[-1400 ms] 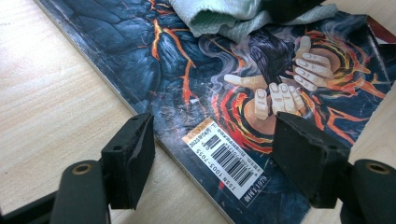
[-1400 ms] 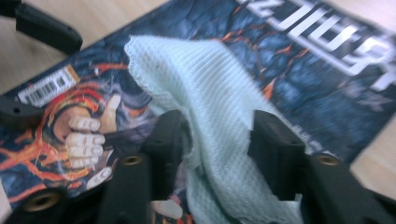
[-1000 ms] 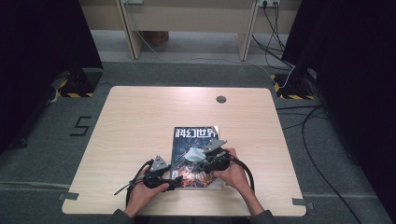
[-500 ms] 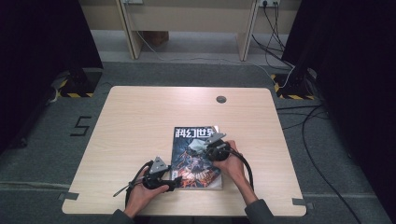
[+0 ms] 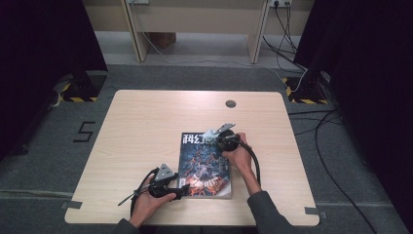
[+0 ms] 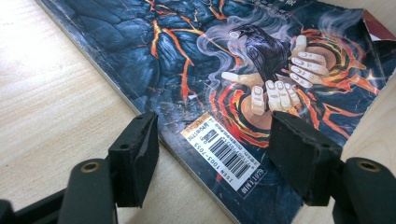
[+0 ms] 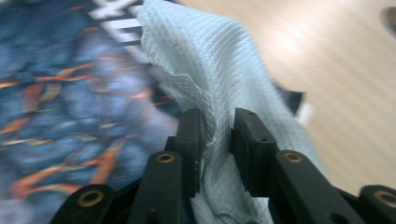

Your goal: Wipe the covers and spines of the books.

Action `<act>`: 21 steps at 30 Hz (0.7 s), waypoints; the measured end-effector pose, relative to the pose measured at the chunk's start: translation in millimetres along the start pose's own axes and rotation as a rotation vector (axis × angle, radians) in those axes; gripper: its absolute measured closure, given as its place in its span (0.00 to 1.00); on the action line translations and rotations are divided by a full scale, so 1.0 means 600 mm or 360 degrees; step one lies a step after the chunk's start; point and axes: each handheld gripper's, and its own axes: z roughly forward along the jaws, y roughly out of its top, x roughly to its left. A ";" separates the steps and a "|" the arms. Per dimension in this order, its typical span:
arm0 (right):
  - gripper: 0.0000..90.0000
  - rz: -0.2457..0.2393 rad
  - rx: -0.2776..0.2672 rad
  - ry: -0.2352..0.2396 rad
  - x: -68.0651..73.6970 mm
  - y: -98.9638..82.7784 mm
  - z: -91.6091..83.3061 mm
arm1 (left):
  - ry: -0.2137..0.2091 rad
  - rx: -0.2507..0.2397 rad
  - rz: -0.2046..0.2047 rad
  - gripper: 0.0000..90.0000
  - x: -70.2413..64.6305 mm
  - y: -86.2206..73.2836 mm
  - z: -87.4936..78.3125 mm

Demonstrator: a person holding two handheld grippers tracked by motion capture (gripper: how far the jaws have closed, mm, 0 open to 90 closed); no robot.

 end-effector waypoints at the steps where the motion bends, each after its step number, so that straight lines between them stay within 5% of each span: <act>1: 0.81 -0.0045 -0.0026 0.0044 0.019 0.000 -0.001 | 0.0002 -0.0005 -0.0003 0.37 -0.001 0.000 0.000; 2: 0.81 -0.0045 -0.0026 0.0044 0.019 0.000 -0.001 | 0.0002 -0.0005 -0.0003 0.37 -0.001 0.000 0.000; 3: 0.82 -0.0130 -0.0034 0.0027 0.030 -0.001 -0.002 | 0.0002 -0.0006 -0.0002 0.37 -0.001 0.000 0.000; 5: 0.82 -0.0127 -0.0032 0.0031 0.029 0.000 -0.002 | 0.0002 -0.0008 -0.0004 0.37 -0.001 -0.001 0.000; 7: 0.82 -0.0005 -0.0047 0.0018 -0.001 0.000 0.006 | 0.0002 -0.0011 -0.0002 0.37 0.000 -0.001 0.000; 8: 0.82 -0.0005 -0.0047 0.0018 -0.001 0.000 0.006 | 0.0003 -0.0011 -0.0003 0.37 -0.001 -0.001 0.000; 9: 0.83 0.0093 -0.0051 0.0002 -0.025 -0.001 0.011 | 0.0004 -0.0012 0.0002 0.37 -0.001 -0.001 0.000; 12: 0.83 0.0163 -0.0051 -0.0001 -0.038 0.000 0.014 | 0.0003 -0.0021 -0.0008 0.37 -0.001 -0.001 0.001; 21: 0.82 0.0127 -0.0020 -0.0035 -0.035 0.005 0.016 | 0.0003 -0.0017 -0.0004 0.37 -0.001 -0.002 0.001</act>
